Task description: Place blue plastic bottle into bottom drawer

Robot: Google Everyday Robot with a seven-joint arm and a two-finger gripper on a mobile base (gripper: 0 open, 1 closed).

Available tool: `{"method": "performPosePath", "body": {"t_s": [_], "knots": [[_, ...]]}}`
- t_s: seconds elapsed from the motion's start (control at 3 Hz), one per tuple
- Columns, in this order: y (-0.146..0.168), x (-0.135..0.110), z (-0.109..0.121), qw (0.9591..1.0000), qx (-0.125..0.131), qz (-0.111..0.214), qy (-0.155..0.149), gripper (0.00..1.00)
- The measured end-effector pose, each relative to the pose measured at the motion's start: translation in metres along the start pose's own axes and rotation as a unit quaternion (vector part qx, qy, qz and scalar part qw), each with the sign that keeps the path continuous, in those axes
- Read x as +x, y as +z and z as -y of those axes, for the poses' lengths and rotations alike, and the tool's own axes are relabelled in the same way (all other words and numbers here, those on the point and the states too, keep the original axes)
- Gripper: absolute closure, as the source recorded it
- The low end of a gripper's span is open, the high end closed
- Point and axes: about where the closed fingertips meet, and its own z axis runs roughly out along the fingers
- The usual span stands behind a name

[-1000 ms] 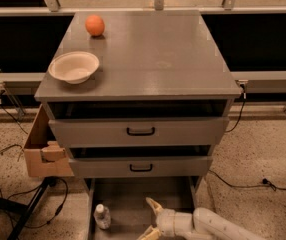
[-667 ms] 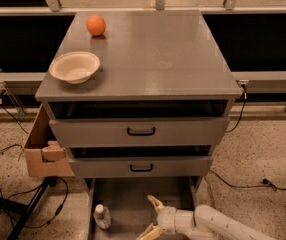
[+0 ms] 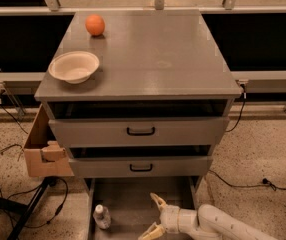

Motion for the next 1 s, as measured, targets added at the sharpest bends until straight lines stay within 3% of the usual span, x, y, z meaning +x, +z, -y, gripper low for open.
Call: {"method": "performPosePath", "body": {"t_s": [0.33, 0.67, 1.0], "knots": [[-0.049, -0.019, -0.011, 0.9978, 0.036, -0.041, -0.038, 0.0], [-0.08, -0.04, -0.035, 0.9919, 0.046, -0.1, -0.064, 0.0], [-0.099, -0.044, -0.06, 0.9796, 0.055, -0.187, -0.048, 0.0]]}}
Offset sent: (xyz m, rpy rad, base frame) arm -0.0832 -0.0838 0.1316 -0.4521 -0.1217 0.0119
